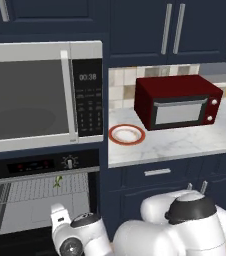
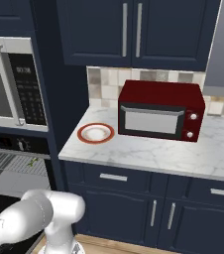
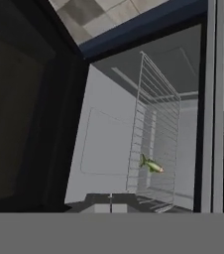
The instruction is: Take the fish from the oven and place it on the plate on the counter.
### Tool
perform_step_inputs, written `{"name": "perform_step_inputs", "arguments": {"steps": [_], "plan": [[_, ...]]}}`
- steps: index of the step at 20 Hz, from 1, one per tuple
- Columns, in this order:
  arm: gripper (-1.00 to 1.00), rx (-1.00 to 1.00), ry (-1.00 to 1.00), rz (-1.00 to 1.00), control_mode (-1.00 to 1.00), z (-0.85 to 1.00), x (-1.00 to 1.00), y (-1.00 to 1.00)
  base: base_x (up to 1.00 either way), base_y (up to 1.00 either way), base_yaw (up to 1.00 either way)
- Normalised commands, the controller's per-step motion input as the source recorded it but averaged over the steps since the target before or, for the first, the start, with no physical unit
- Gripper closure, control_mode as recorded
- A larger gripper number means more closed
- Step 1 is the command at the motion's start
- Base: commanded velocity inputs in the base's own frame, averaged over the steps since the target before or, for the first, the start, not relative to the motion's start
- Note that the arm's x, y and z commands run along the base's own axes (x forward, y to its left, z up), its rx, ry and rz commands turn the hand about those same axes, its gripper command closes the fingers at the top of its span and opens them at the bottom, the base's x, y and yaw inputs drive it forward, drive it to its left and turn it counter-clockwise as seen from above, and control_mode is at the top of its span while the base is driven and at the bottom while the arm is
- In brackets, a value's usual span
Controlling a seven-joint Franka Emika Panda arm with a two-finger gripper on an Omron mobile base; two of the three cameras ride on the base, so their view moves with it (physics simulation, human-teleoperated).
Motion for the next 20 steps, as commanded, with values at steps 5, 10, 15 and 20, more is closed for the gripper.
{"name": "perform_step_inputs", "arguments": {"steps": [5, 10, 15, 20], "plan": [[1.0, -0.04, -0.18, -0.04, -1.0, -0.15, 0.24, 0.01, 0.0, 0.0, 0.0], [1.0, -0.05, -0.19, -0.05, -1.0, -0.02, 0.24, 0.0, 0.0, 0.0, 0.0], [1.0, -0.08, -0.08, -0.11, -1.0, -0.07, 0.52, 0.26, 0.0, 0.0, 0.0], [1.0, -0.11, -0.14, -0.17, -1.0, -0.27, 0.62, 0.34, 0.0, 0.0, 0.0]]}}
